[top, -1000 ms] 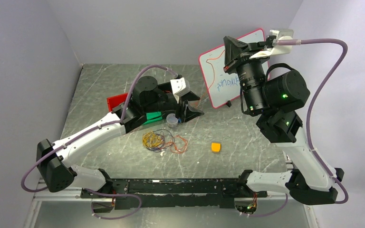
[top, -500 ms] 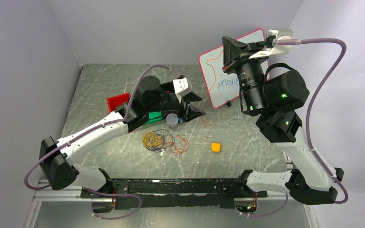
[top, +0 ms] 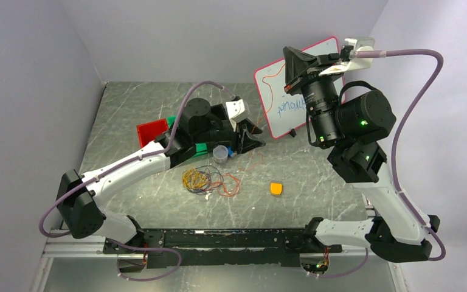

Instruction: Untangle the cables

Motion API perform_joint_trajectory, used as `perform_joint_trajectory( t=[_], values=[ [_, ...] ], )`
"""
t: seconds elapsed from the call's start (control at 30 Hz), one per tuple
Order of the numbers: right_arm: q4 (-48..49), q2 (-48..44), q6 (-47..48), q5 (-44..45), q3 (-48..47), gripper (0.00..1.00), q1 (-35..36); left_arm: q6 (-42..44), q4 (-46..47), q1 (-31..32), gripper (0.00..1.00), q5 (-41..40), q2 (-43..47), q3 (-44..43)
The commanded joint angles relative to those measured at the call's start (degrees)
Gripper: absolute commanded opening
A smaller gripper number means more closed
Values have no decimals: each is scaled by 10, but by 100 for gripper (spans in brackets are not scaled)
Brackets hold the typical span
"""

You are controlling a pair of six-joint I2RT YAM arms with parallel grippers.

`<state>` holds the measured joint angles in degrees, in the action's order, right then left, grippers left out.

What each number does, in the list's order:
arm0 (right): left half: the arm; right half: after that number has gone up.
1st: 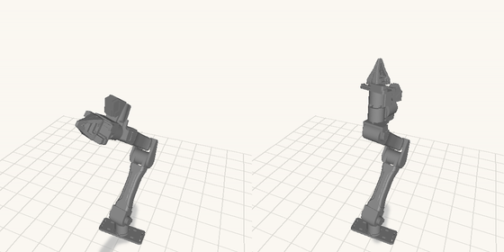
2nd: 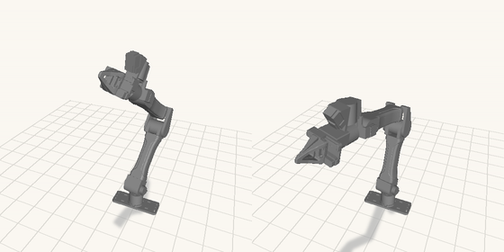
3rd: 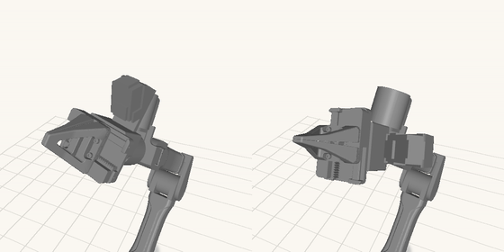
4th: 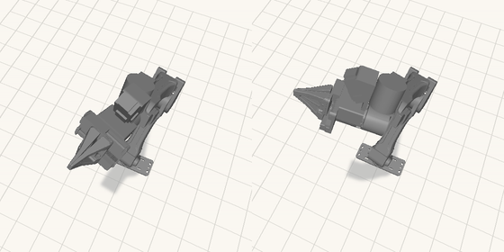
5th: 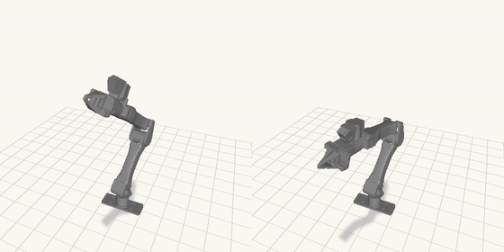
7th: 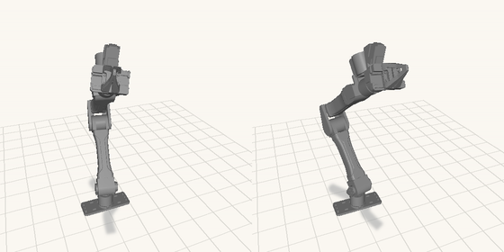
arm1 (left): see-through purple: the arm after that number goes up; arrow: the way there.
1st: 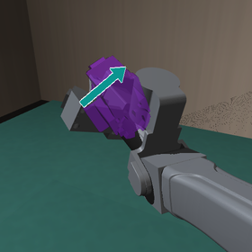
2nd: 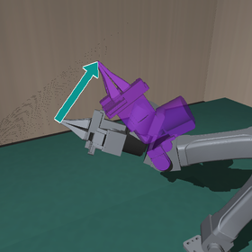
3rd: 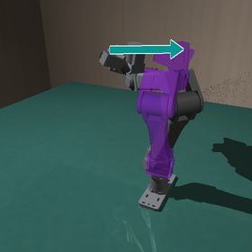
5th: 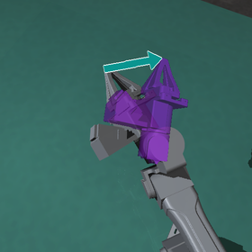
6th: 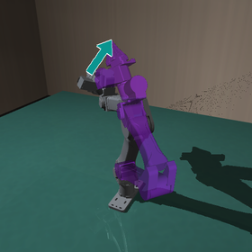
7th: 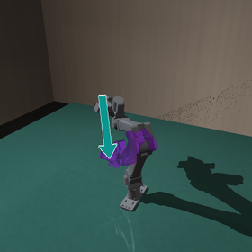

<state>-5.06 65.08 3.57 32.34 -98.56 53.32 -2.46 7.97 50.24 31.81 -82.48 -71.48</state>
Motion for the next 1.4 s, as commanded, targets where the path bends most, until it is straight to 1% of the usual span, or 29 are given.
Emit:
perform_joint_trajectory(
  t=[0.0,0.03,0.13,0.17,0.2,0.37,0.47,0.5,0.67,0.73,0.8,0.9,1.03,1.1,1.2,1.27,1.37],
  values=[
    [17,-14,3,6,10,0,-1,-21,39,2,47,26,9,26],
    [20,-16,5,8,13,0,0,-26,43,2,43,27,13,34],
    [25,-19,10,16,19,0,0,-37,48,2,17,32,16,46],
    [27,-20,11,18,20,0,0,-40,48,2,11,30,17,48],
    [28,-21,13,20,22,0,0,-43,49,2,8,30,18,51],
    [29,-27,28,45,30,0,0,-44,35,3,7,16,28,60],
    [30,-34,42,81,60,0,0,-38,1,2,7,-12,40,52],
    [29,-40,45,97,74,0,0,-36,-22,2,7,-32,46,45],
    [-2,-55,33,171,174,0,-1,-14,-130,-3,7,-103,64,-20],
    [-44,-51,7,180,204,0,0,-3,-165,-13,7,-120,69,-56],
    [-72,-44,-23,182,235,0,0,4,-197,-36,7,-126,72,-82],
    [-84,-44,-79,154,285,3,0,14,-226,-84,7,-107,76,-121],
    [-54,-42,-140,71,343,8,-3,2,-232,-154,7,-37,71,-159],
    [-40,-34,-154,18,356,15,-5,8,-249,-174,7,-23,59,-184],
    [5,-39,-150,-53,384,25,-5,23,-284,-195,7,-14,29,-228],
    [24,-49,-155,-63,399,29,-5,31,-304,-206,7,-14,7,-257],
    [26,-55,-159,-52,405,33,-5,38,-320,-220,7,-12,-24,-291]
  ],
)
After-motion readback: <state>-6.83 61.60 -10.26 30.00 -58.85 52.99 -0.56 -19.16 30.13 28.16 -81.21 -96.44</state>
